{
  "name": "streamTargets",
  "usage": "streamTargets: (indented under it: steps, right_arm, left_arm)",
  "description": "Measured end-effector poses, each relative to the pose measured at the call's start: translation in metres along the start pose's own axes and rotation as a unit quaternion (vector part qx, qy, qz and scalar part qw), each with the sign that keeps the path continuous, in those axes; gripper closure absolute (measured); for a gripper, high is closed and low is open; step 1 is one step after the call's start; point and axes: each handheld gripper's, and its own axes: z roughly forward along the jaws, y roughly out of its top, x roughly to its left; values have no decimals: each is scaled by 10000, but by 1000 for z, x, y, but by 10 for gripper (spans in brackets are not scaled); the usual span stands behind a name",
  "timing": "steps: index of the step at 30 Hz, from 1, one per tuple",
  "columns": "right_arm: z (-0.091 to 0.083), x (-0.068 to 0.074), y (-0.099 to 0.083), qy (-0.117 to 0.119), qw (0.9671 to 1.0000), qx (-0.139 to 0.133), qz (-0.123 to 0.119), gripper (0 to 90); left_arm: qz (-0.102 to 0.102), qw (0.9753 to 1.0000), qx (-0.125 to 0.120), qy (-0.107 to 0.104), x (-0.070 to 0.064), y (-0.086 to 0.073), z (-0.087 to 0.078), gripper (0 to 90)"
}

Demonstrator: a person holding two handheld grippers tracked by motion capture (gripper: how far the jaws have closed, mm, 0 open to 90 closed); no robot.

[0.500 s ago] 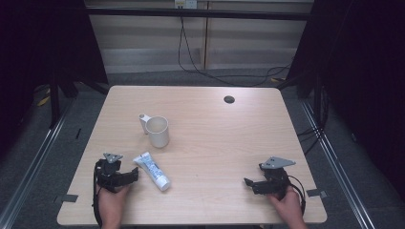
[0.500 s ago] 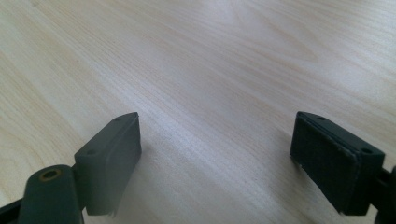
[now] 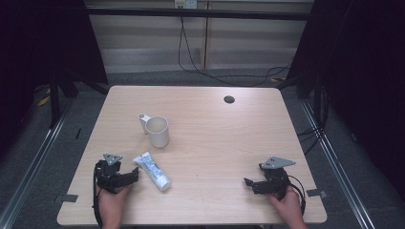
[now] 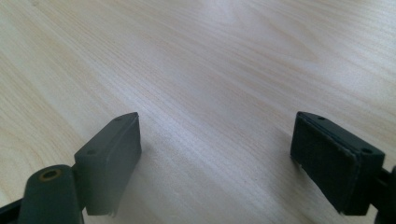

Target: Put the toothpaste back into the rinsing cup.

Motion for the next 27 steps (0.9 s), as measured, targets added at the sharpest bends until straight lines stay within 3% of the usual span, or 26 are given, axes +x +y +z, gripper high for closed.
streamTargets:
  steps: [4, 7, 18, 24, 27]
  right_arm:
    - [0, 0, 0, 3, 10000, -1, -2, 157]
    - [0, 0, 0, 2, 10000, -2, -4, 157]
    - [0, 0, 0, 3, 10000, -5, -6, 157]
    - [0, 0, 0, 1, 10000, 1, 3, 157]
    - [0, 0, 0, 1, 10000, 0, 1, 157]
  left_arm:
    - [-9, 9999, 126, -38, -1, 3, -1, 163]
    - [-169, 9995, 251, -108, 0, 8, -3, 184]
    - [-253, 9991, 258, -206, -7, 28, -14, 201]
    - [-240, 9988, 249, -351, -13, 41, -19, 210]
    - [-238, 9976, 362, -545, -18, 44, -18, 241]
